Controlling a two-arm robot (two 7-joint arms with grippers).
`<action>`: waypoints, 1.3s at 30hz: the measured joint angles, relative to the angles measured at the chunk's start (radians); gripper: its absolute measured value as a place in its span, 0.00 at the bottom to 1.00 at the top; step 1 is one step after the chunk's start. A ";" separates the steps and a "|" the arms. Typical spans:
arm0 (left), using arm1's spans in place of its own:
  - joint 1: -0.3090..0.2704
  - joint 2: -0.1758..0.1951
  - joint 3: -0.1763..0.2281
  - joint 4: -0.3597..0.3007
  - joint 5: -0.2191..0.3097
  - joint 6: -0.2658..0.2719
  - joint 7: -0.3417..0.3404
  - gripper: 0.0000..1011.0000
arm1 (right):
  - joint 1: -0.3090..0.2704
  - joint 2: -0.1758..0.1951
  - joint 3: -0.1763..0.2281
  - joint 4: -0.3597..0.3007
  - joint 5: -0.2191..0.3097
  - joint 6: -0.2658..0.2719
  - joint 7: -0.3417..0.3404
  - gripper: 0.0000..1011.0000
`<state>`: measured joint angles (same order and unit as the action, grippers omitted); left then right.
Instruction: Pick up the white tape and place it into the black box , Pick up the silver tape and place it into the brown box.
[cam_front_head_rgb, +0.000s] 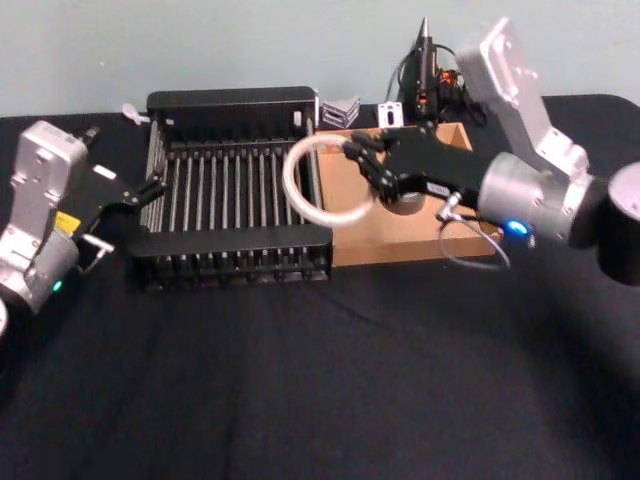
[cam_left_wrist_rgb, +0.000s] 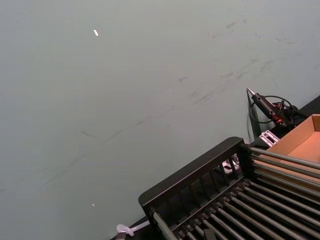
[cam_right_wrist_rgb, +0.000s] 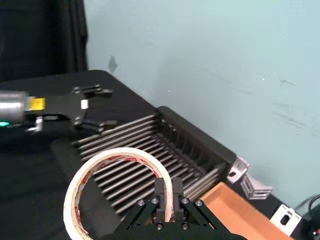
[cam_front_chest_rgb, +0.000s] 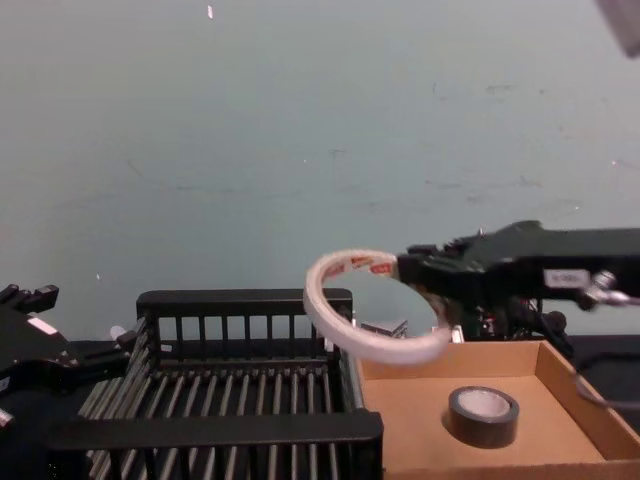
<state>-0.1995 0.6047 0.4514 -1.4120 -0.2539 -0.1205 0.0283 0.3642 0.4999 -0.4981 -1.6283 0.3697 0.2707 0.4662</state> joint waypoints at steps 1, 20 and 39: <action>0.000 0.000 0.000 0.000 0.000 0.000 0.000 0.99 | 0.009 -0.007 -0.003 0.009 -0.003 0.004 -0.003 0.09; 0.000 0.000 0.000 0.000 0.000 0.000 0.000 0.99 | 0.307 -0.327 -0.107 0.471 -0.151 0.031 -0.093 0.09; 0.000 0.000 0.000 0.000 0.000 0.000 0.000 0.99 | 0.441 -0.500 -0.143 0.829 -0.249 -0.010 -0.128 0.09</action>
<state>-0.1996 0.6047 0.4514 -1.4119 -0.2539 -0.1205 0.0283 0.8047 -0.0004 -0.6411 -0.7993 0.1204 0.2608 0.3380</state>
